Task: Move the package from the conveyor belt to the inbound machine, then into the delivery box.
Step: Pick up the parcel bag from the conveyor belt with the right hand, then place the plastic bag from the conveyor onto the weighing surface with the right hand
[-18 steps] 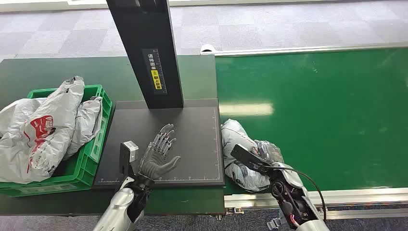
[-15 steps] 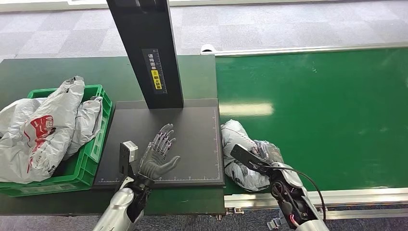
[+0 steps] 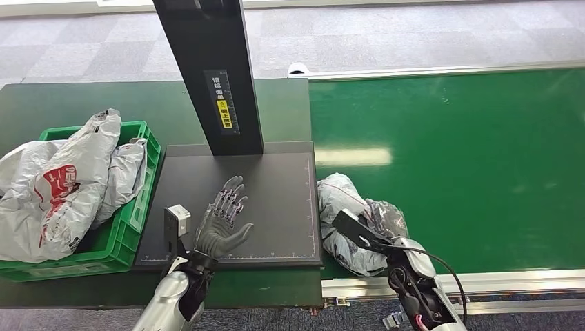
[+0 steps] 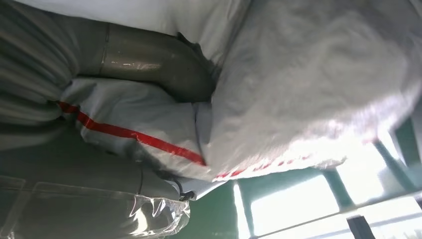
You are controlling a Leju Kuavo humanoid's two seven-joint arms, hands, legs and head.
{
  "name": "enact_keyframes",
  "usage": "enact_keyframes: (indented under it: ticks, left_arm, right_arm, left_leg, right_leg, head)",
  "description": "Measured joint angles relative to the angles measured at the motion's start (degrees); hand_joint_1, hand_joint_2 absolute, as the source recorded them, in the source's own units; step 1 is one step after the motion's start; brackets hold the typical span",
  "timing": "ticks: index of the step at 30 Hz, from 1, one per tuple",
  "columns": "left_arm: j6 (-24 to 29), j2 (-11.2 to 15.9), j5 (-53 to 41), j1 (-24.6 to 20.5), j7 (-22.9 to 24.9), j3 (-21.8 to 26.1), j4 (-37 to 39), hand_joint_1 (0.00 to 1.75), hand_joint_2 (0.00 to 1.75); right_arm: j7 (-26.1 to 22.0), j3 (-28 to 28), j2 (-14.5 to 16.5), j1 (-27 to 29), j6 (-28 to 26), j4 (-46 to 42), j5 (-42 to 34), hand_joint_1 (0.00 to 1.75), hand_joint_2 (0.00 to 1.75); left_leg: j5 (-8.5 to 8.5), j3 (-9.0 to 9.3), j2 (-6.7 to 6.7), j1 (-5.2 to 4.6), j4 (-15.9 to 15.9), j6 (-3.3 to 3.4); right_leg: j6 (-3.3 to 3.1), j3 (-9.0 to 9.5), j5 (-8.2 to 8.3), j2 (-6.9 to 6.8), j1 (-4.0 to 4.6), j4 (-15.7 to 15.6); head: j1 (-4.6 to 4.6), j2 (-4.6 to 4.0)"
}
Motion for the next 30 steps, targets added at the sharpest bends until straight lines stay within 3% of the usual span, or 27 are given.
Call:
enact_keyframes:
  ticks: [6, 18, 24, 30]
  left_arm:
    - [2.8, 0.0, -0.7, 1.0, -1.6, 0.4, -2.4, 0.0, 1.75]
    - [14.5, -0.5, -5.5, 1.1, -6.9, 0.4, -4.2, 0.0, 1.75]
    - [20.0, -0.9, -7.5, 0.8, -9.1, 0.4, -4.7, 0.0, 1.75]
    - [36.8, -1.2, -14.9, 0.6, -11.3, -0.3, -8.5, 0.0, 1.75]
  right_arm:
    - [-10.6, -5.2, 1.0, 1.5, -7.5, -6.9, -11.7, 1.75, 1.75]
    - [-30.8, -12.6, 4.3, 4.1, -23.2, -22.0, -29.4, 1.75, 1.75]
    - [-34.7, -15.4, 6.5, 5.8, -25.4, -29.4, -29.2, 1.75, 1.75]
    - [-34.9, -16.3, 8.6, 8.8, -25.4, -38.4, -14.8, 1.75, 1.75]
  left_leg:
    - [0.0, 0.0, 0.01, 0.0, 0.0, 0.0]
    - [0.0, 0.02, 0.03, 0.0, 0.0, 0.0]
    - [0.0, 0.02, 0.03, 0.0, 0.0, 0.0]
    - [0.0, 0.02, 0.02, 0.01, 0.0, -0.01]
  right_leg:
    - [0.0, -0.03, 0.0, 0.01, 0.0, 0.0]
    - [0.0, -0.03, 0.0, 0.02, 0.0, 0.0]
    - [0.0, -0.04, 0.0, 0.02, 0.0, 0.0]
    - [-0.01, -0.03, 0.0, 0.03, 0.01, 0.0]
  head:
    - [0.0, 0.0]
    - [-0.01, 0.0]
    - [0.0, 0.0]
    - [0.0, 0.0]
